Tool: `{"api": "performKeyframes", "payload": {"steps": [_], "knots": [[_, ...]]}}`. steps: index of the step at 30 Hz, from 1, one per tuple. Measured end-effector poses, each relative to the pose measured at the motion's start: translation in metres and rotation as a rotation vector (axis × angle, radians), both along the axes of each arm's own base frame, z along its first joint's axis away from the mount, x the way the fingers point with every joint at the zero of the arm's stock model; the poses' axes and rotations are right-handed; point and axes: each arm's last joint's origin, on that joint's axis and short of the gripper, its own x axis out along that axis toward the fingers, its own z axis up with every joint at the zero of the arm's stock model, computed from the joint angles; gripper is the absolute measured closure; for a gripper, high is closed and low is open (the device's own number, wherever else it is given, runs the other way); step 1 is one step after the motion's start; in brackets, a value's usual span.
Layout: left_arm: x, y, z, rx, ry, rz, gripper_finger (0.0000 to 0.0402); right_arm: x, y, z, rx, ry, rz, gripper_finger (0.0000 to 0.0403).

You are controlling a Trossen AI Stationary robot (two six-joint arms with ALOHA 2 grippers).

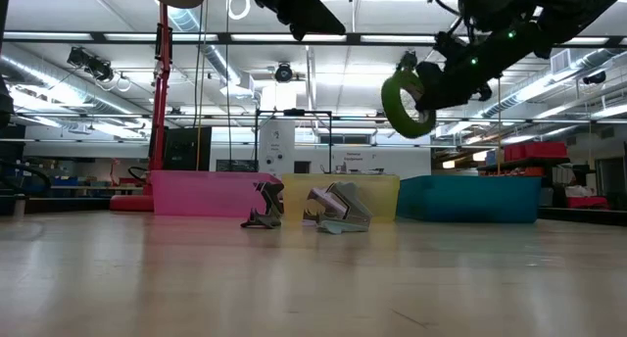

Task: Pick and place Stapler, Stapler remover, tape
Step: Put the green tape into the blue bin

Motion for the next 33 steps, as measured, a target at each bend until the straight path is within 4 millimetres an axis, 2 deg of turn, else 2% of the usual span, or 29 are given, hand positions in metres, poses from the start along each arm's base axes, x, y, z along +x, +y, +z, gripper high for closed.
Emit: {"api": "performKeyframes", "payload": {"steps": [8,17,33], "knots": [[0.000,0.000,0.000,0.001,0.000,0.000,0.0390,-0.010,-0.006,-0.013,0.131,0.035,-0.097,0.0307],[0.000,0.000,0.000,0.001,0.000,-0.001,0.0395,-0.019,-0.003,-0.026,0.260,0.088,-0.171,0.0307],[0.000,0.000,0.000,0.001,0.001,-0.001,0.0394,-0.027,0.001,-0.036,0.326,0.221,-0.175,0.0307]]}}
